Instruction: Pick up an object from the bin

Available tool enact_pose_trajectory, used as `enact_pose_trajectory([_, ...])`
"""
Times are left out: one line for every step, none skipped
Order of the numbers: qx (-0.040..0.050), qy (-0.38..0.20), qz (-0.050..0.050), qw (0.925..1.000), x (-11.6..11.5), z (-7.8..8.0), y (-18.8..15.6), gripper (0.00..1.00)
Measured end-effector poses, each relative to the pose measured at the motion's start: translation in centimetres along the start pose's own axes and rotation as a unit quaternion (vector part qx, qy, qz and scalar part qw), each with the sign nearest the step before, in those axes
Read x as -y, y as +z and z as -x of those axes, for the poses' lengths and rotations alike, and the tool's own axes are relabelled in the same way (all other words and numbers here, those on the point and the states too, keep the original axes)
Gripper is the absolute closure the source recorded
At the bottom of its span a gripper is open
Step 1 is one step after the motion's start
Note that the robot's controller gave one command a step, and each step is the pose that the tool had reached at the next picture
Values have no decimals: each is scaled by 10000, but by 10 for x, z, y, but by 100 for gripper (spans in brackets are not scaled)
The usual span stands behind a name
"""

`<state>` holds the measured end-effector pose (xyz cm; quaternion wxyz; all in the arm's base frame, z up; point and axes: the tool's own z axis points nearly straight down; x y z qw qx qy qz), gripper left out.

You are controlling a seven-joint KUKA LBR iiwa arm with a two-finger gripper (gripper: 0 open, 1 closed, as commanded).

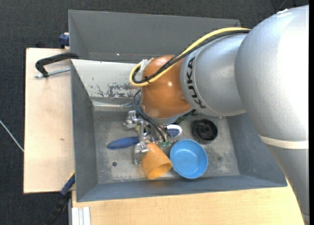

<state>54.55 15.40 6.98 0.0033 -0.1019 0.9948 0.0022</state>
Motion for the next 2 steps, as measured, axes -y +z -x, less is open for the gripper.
enact_pose_trajectory([30, -4, 2, 10000, -1, 1, -4, 100])
enact_pose_trajectory([30, -252, -7, 9997, -18, 8, -148, 100])
